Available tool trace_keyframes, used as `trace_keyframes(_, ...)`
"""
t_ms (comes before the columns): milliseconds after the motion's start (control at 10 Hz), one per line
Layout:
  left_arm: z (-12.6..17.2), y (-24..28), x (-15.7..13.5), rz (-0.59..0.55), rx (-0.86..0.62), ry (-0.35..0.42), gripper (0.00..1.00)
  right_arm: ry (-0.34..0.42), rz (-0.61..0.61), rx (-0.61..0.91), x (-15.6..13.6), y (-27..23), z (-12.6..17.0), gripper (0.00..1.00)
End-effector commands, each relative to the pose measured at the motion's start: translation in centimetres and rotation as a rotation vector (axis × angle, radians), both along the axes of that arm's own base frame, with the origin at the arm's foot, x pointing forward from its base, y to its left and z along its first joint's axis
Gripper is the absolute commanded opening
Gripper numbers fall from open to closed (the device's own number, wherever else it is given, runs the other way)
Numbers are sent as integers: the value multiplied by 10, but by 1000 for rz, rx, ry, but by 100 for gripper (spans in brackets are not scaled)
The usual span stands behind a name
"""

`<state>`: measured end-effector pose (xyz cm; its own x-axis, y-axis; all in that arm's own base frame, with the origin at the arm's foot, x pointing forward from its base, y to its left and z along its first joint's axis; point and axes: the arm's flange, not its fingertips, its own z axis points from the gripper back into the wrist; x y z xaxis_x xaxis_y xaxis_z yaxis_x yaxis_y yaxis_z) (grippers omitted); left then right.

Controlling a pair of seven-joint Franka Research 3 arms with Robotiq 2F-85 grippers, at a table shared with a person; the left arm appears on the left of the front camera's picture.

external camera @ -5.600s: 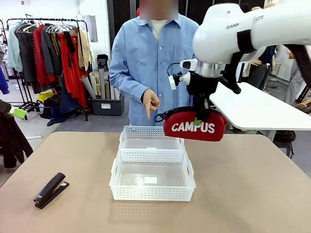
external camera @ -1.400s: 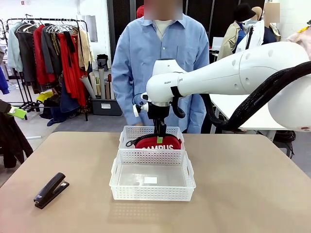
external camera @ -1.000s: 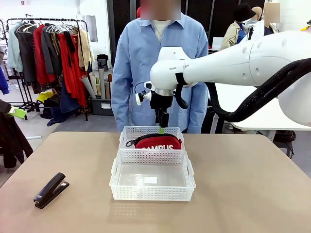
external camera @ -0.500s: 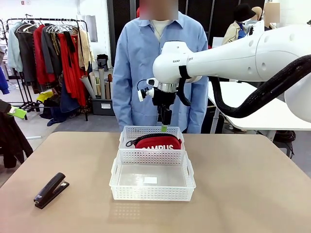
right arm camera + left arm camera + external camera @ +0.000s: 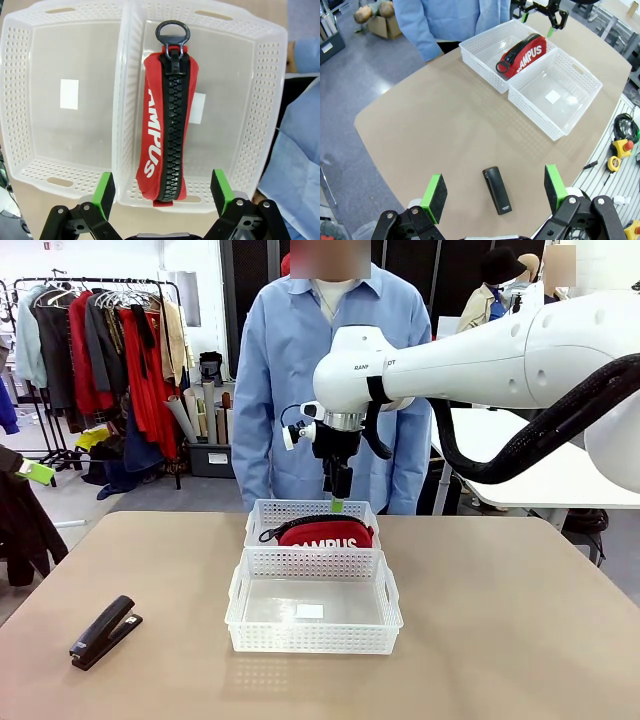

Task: Distribute items into two baskets.
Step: Pick up the Stapler that the person points to.

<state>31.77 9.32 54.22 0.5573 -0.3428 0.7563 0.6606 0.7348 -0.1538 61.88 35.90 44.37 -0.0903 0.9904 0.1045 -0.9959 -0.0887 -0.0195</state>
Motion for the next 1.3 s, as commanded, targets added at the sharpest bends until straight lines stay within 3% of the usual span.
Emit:
trace_keyframes(0, 0, 0, 0, -12, -14, -11, 100, -13, 1, -3, 1, 1, 2, 100)
trace_keyframes(900, 0, 0, 0, -12, -14, -11, 100, 0, 0, 0, 0, 0, 0, 100)
trace_keyframes(1200, 0, 0, 0, -12, -14, -11, 100, 37, -143, 124, -19, -72, 23, 100)
